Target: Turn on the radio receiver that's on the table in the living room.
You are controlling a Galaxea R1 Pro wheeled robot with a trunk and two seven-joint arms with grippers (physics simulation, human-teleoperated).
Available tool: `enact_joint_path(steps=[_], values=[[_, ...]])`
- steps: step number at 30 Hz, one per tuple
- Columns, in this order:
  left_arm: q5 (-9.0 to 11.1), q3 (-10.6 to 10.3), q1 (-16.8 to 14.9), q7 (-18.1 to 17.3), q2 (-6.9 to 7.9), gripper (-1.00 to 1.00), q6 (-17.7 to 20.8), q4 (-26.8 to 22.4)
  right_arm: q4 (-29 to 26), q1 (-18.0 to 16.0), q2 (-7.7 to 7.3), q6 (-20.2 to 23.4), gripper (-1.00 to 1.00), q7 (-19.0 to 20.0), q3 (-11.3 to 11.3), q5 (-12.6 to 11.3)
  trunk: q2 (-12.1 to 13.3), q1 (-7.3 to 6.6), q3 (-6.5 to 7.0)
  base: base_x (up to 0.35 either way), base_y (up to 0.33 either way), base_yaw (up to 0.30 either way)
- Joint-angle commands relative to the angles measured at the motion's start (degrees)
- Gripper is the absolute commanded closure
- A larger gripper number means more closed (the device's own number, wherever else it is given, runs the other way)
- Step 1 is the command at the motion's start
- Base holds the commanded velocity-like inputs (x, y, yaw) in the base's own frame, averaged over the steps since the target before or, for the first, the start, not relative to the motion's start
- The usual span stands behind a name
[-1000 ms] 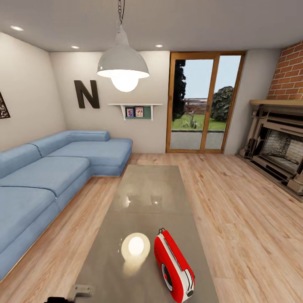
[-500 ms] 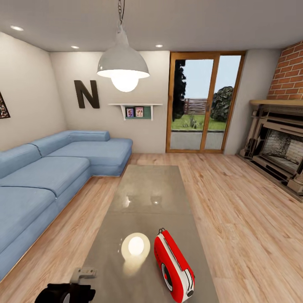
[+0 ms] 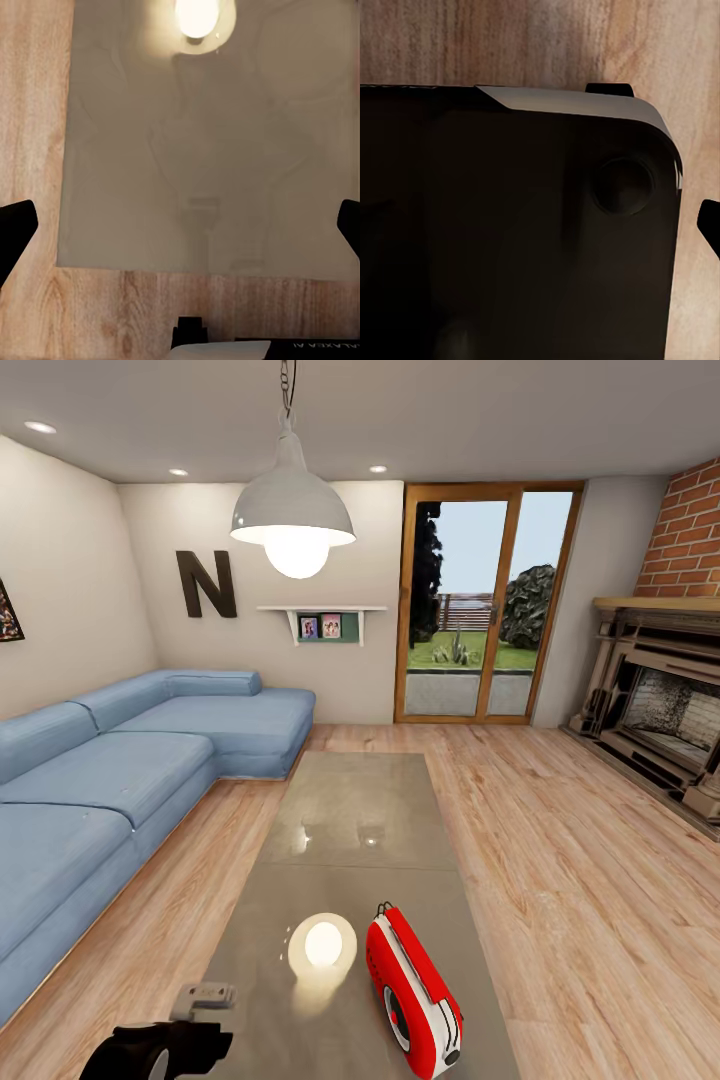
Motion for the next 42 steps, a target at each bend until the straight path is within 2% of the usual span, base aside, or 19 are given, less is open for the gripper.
enact_joint_path(steps=[1,3,4,6,10,11,12,16,19,24,32,42], values=[[0.0,0.0,0.0,0.0,0.02,-1.0,-0.1,0.0,0.0,0.0,-0.01,0.0,-1.0,0.0,0.0,0.0,0.0,0.0,0.0,0.0,0.0,0.0],[-0.1,0.0,-0.1,0.0,0.03,-1.0,-1.4,0.0,-0.1,0.0,-0.02,0.0,-1.0,0.0,0.0,0.0,0.0,0.0,0.0,0.0,0.0,0.0],[-0.1,0.0,-0.1,0.0,0.04,-1.0,-3.7,0.0,-0.3,0.0,-0.02,0.0,-1.0,0.0,0.0,0.0,0.0,0.0,0.0,0.0,0.0,0.0],[-0.3,0.0,-0.2,0.1,0.1,-1.0,-11.6,0.0,-0.7,0.0,-0.02,0.0,-1.0,0.0,0.0,0.1,0.0,0.0,0.0,0.0,0.0,0.0],[-0.4,0.0,-0.2,0.3,0.12,-1.0,-16.5,0.2,-1.4,0.0,-0.02,0.0,-1.0,0.0,0.0,0.1,0.0,0.0,0.0,0.0,0.0,0.0],[-0.5,0.1,-0.2,1.7,0.13,-1.0,-20.2,0.2,-2.2,0.0,-0.02,0.0,-1.0,0.0,0.0,0.1,0.0,0.0,0.0,0.0,0.0,0.0],[-0.5,0.1,-0.2,3.6,0.11,-1.0,-22.0,0.2,-2.4,0.0,-0.02,0.0,-1.0,0.0,0.0,0.1,0.0,0.0,0.0,0.0,0.0,0.0],[-0.4,0.2,-0.2,6.7,0.07,-1.0,-24.1,0.3,-2.5,0.0,-0.02,0.0,-1.0,0.0,0.0,0.2,0.0,0.0,0.0,0.0,0.0,0.0],[-0.3,0.2,-0.2,7.6,0.05,-1.0,-24.7,0.2,-2.6,0.0,-0.02,0.0,-1.0,0.0,0.0,0.2,0.0,0.0,0.0,0.0,0.0,0.0],[-0.2,0.2,-0.2,7.9,-0.01,-1.0,-24.9,0.2,-3.5,0.0,-0.07,0.0,-1.0,-0.1,0.0,0.2,0.0,0.0,0.0,0.0,0.0,0.0],[-0.1,0.1,-0.2,8.0,-0.13,-1.0,-30.6,0.5,-5.3,0.0,-0.11,-0.2,-1.0,0.0,0.0,0.3,0.0,0.0,0.0,0.0,0.0,0.0],[0.0,0.0,-0.2,8.0,-0.13,-1.0,-31.2,0.6,-6.3,0.0,-0.11,-0.4,-1.0,-0.1,0.1,0.2,0.0,0.0,0.0,0.0,0.0,0.0]])
